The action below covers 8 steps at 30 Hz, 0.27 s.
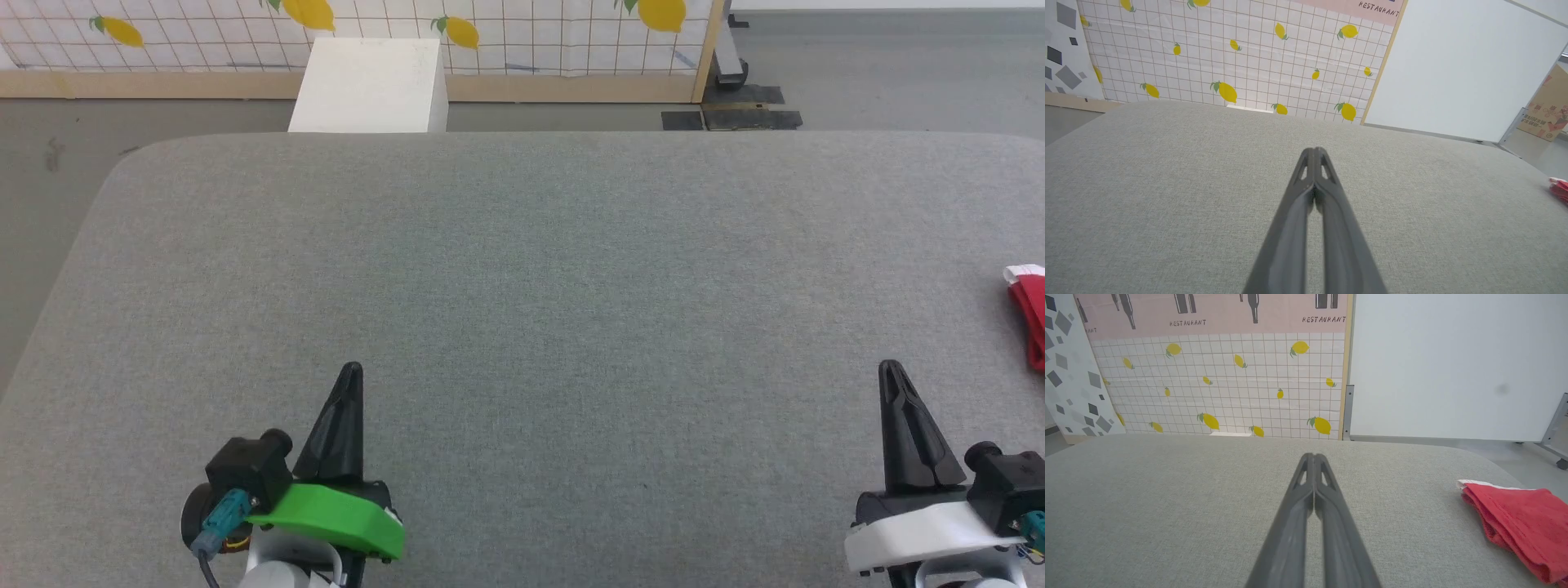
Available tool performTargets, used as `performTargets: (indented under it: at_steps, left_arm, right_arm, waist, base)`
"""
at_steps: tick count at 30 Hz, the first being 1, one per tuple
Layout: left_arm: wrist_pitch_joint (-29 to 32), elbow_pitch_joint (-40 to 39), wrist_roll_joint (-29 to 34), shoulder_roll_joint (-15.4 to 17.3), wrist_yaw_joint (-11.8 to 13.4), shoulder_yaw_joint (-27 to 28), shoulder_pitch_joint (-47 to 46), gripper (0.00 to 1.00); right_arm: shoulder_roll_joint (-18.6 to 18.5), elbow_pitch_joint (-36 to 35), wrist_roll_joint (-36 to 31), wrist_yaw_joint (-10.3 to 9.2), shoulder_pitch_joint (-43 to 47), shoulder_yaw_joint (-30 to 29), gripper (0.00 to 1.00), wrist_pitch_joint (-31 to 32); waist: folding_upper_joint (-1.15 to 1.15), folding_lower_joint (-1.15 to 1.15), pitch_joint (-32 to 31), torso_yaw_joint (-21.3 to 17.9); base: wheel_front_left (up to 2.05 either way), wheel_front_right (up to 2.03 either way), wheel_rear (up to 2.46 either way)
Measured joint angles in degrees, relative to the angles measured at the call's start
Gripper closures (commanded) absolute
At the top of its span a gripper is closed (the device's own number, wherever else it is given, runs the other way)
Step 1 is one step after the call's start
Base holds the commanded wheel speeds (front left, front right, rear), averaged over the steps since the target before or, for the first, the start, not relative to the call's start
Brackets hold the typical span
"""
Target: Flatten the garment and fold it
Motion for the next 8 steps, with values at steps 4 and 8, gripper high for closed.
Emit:
performTargets:
  at_steps: [4,8]
  left_arm:
    - [0.5,-0.2,0.2,0.0,0.3,0.2,0.0,1.00]
    - [1.0,-0.4,1.0,0.0,0.3,0.4,0.0,1.00]
  right_arm:
    - [0.0,0.0,0.0,0.00,0.0,0.2,1.00,0.4]
    - [0.0,0.0,0.0,0.00,0.0,0.5,1.00,0.9]
  waist:
    - [0.00,0.00,-0.1,0.1]
    - [0.00,0.00,-0.2,0.1]
  base:
    - [0.00,0.00,0.00]
    - [0.00,0.00,0.00]
